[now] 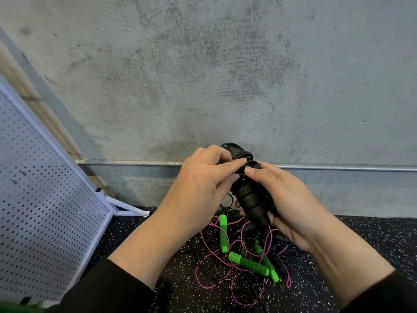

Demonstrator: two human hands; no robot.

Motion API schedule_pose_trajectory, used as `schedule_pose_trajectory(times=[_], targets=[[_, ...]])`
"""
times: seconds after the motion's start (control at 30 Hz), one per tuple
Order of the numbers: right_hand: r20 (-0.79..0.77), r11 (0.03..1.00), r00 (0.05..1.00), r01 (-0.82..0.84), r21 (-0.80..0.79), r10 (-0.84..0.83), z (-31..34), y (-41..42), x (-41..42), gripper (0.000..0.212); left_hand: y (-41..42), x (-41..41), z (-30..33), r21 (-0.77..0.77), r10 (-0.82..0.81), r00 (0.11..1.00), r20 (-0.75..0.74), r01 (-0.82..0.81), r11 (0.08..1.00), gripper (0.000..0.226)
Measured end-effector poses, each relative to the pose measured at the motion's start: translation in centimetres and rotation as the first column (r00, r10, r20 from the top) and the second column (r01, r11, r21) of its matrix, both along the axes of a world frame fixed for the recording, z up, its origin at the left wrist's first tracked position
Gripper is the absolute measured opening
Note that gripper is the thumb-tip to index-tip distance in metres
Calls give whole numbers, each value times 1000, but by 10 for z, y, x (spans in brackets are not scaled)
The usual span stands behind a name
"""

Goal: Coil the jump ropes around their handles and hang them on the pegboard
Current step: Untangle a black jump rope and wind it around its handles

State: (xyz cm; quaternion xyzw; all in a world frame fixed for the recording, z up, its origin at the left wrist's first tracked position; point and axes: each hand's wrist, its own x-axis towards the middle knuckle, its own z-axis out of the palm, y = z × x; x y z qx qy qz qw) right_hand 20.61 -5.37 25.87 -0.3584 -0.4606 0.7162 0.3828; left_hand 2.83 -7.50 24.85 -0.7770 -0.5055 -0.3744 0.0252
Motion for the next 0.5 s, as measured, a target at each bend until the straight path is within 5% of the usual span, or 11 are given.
schedule_pose_trajectory(times=[0.5], targets=[[-19,1000,1000,-14,17,15,-4,-2,-5,20,-5,-2,-1,31,18,1000,5,-18,999,38]])
